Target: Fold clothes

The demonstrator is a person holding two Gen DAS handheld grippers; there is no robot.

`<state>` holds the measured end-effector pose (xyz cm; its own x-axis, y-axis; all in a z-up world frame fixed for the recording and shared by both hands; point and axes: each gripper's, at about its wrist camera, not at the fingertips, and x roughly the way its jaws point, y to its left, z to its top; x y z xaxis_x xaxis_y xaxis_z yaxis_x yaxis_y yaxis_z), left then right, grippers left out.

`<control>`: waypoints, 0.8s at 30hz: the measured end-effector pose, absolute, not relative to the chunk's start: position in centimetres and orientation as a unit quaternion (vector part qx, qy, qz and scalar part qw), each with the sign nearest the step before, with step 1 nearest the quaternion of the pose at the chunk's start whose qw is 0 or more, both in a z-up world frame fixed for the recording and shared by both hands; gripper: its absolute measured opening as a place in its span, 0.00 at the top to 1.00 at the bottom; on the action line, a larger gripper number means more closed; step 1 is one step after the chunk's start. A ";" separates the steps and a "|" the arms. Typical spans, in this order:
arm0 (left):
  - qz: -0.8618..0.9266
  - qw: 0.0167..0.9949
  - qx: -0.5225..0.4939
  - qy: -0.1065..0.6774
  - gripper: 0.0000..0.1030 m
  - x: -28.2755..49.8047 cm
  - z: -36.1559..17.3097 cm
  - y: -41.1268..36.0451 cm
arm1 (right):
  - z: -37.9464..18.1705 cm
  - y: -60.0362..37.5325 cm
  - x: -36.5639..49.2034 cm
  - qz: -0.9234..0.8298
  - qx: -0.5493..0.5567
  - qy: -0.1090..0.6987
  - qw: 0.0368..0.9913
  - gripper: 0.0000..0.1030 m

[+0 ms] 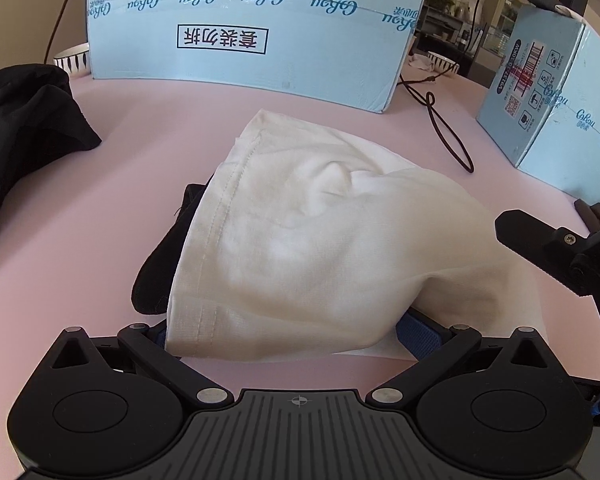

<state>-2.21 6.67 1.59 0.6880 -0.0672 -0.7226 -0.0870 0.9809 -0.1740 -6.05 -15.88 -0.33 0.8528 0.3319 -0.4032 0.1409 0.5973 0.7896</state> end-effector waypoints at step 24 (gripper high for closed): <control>-0.046 0.932 -0.103 0.345 0.70 -1.6 1.5 7.0 | -2.4 -17.0 -4.9 0.078 0.468 0.261 0.841 0.75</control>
<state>-1.61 6.96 1.52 0.7577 -0.1579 -0.6333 0.0151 0.9743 -0.2249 -4.86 -17.00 -2.41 0.8513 0.3751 -0.3668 0.1139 0.5504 0.8271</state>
